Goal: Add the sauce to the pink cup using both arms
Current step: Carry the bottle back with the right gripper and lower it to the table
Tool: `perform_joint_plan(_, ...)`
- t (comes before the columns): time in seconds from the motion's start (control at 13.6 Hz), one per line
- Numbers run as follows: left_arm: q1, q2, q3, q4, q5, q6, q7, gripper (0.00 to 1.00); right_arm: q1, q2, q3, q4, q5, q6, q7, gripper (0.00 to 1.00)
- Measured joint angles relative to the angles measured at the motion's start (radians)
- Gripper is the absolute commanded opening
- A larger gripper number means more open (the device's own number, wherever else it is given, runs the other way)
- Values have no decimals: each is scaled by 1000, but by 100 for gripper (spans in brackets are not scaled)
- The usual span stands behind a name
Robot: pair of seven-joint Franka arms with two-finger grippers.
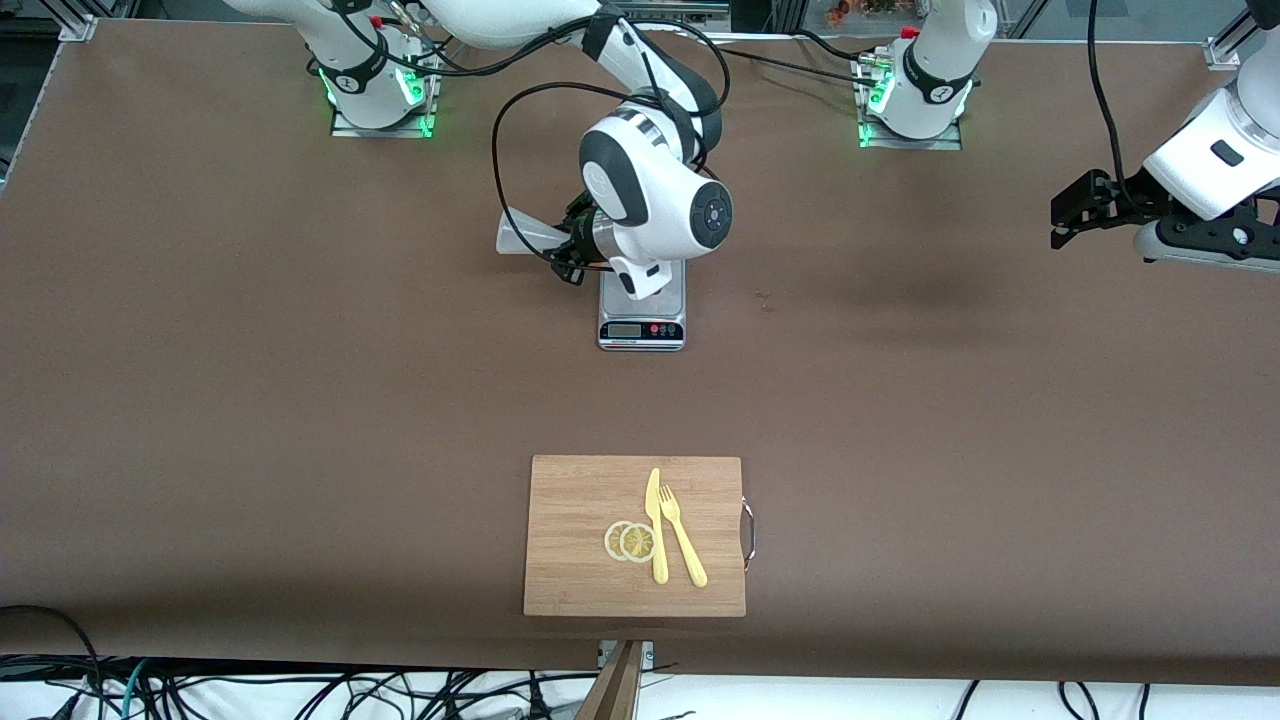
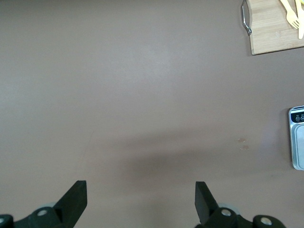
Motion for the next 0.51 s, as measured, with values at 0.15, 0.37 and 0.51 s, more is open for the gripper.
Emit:
perform_joint_plan(0.15,0,0,1,0,0,-2,0,100,-30,-16,-10,4,58,0,-1,33)
perform_joint_plan(0.37,0,0,1,0,0,-5,0,100,-124,-95,-15,-40,149,21,-47,33)
perform_joint_plan(0.51,0,0,1,1,0,-5,0,100,-192,-174,-16,-112,198,59,-108,33)
